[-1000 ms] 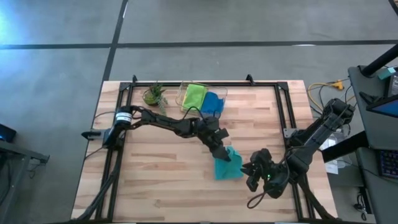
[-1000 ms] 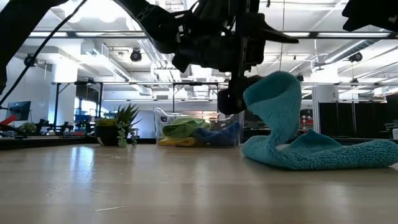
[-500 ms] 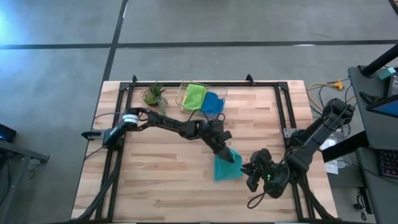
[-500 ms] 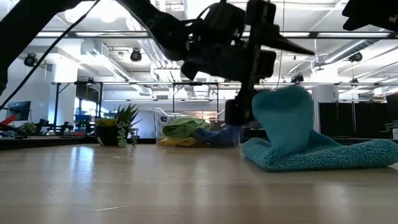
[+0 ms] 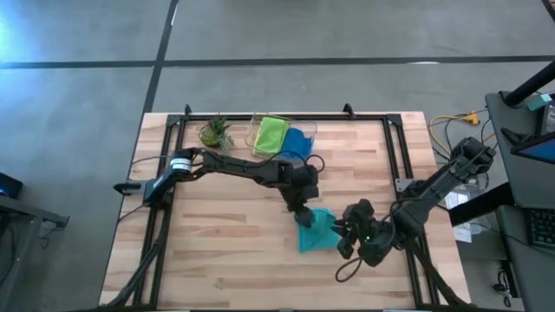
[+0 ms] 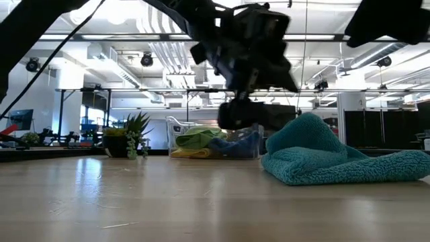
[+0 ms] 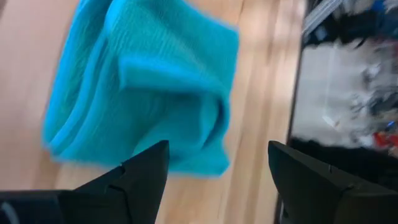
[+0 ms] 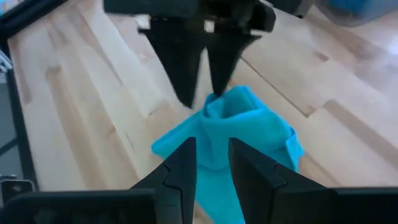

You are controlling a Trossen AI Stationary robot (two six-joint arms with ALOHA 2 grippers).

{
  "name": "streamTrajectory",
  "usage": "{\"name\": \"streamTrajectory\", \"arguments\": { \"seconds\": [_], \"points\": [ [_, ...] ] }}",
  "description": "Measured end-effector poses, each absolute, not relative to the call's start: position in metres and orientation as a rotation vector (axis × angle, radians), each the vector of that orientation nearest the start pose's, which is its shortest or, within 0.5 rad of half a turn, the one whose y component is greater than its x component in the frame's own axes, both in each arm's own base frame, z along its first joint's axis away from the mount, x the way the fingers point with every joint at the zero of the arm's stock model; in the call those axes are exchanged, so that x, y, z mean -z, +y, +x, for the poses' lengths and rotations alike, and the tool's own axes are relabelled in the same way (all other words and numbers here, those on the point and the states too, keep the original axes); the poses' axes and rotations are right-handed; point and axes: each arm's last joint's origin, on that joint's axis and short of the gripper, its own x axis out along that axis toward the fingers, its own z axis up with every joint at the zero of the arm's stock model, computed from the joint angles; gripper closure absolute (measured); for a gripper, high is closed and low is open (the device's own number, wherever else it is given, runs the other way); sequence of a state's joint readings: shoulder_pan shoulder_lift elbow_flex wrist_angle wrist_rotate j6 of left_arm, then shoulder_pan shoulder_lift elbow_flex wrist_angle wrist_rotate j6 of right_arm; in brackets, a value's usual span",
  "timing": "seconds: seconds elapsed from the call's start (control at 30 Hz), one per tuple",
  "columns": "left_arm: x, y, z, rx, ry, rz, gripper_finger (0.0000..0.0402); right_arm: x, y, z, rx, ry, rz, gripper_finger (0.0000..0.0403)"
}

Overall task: Fold microfiber towels
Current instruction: Fold the blue towel

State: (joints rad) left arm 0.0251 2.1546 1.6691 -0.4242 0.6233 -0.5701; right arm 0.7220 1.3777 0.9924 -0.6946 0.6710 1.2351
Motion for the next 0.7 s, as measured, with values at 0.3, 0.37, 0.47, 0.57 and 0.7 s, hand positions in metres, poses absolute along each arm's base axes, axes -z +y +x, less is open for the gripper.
{"name": "streamTrajectory", "arguments": {
  "seconds": [0.3,0.37,0.47,0.57,0.7],
  "points": [
    [-0.184,-0.001,0.415,0.208,1.330,-0.553,0.0146,-0.232,0.132,0.248,0.101,0.734,0.438,0.0314],
    [-0.179,-0.001,0.400,0.173,1.389,-0.529,0.0146,-0.226,0.120,0.254,0.072,0.737,0.402,0.0314],
    [-0.171,-0.001,0.375,0.126,1.425,-0.530,0.0146,-0.219,0.101,0.263,-0.002,0.789,0.359,0.0309],
    [-0.163,-0.005,0.350,0.081,1.418,-0.585,0.0146,-0.209,0.084,0.273,-0.083,0.869,0.383,0.0297],
    [-0.155,-0.016,0.314,0.029,1.339,-0.687,0.0146,-0.197,0.070,0.284,-0.097,0.930,0.352,0.0280]
  ]
}}
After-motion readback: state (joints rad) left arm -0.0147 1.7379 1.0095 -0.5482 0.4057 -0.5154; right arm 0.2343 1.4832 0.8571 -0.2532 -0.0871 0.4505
